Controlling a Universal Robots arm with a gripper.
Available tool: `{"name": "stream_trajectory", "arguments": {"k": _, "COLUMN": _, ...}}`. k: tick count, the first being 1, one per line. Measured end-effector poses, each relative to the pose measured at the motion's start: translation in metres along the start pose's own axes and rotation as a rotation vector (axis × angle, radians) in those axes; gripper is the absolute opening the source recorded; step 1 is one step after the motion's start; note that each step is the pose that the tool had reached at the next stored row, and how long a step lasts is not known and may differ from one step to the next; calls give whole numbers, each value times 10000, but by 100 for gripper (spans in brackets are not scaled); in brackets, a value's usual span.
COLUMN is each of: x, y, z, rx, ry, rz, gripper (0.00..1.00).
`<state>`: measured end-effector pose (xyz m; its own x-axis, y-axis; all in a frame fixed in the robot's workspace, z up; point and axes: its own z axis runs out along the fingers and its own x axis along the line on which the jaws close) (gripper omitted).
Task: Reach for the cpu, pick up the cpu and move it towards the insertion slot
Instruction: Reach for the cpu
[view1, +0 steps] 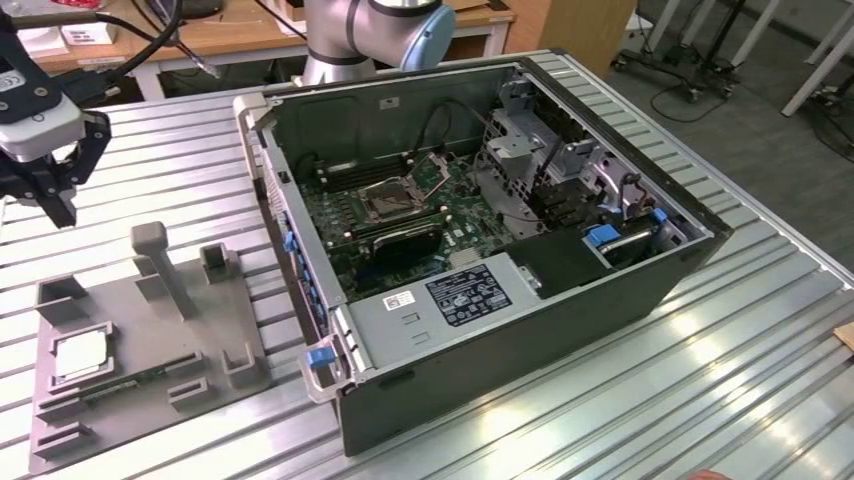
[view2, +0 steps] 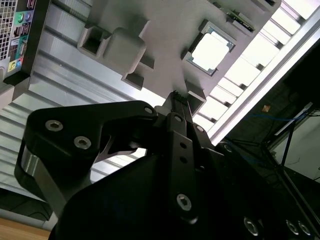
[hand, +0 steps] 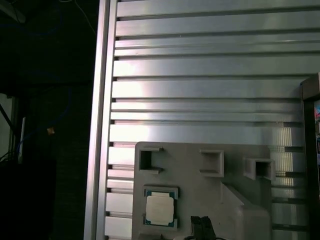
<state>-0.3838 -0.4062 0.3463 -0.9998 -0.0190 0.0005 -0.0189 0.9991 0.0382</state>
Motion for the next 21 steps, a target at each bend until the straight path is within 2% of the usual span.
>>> {"name": "stream_trajectory", "arguments": {"k": 10, "x": 60, "y": -23, "z": 97, "rx": 0, "ry": -12, "rz": -1, "gripper": 10}}
{"name": "stream_trajectory", "arguments": {"k": 16, "x": 69, "y": -28, "z": 150, "rx": 0, "ry": -11, "rz": -2, "gripper": 10}}
{"name": "stream_trajectory", "arguments": {"k": 21, "x": 70, "y": -28, "z": 157, "rx": 1, "ry": -9, "rz": -2, "gripper": 10}}
